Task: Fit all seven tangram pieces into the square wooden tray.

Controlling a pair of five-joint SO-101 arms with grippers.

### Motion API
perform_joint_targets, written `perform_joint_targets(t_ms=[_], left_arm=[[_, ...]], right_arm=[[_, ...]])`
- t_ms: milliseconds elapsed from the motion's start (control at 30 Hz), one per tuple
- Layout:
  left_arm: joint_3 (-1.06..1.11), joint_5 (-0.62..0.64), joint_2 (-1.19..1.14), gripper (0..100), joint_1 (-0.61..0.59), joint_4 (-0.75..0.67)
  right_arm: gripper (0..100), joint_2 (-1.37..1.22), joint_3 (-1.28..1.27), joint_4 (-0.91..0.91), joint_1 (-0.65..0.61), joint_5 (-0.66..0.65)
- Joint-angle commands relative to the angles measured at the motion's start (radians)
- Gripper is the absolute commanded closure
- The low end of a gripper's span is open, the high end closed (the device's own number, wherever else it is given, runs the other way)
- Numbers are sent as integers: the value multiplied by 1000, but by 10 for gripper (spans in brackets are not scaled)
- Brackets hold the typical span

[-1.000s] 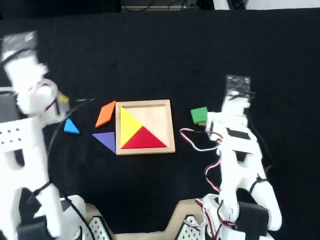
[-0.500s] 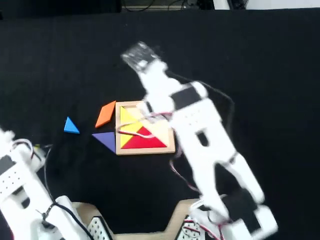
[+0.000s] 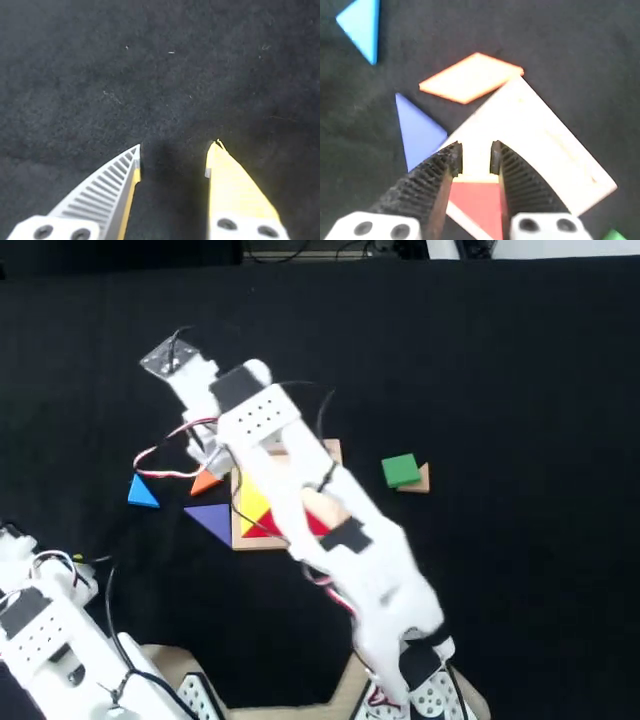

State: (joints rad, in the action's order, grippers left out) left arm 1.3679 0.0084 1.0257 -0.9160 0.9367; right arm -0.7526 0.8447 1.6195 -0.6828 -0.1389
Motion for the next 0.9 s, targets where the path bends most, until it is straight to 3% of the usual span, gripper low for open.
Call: perform_joint_targets(t_ms=[0, 267, 867], left_arm=[[30, -6, 78, 784, 50, -28], [97, -6, 212, 784, 73, -28], [145, -2, 331, 784, 74, -23]], right_arm=[[856, -124, 292, 54, -20, 98], [804, -372, 668, 138, -32, 591], [804, -472, 680, 89, -46, 592]])
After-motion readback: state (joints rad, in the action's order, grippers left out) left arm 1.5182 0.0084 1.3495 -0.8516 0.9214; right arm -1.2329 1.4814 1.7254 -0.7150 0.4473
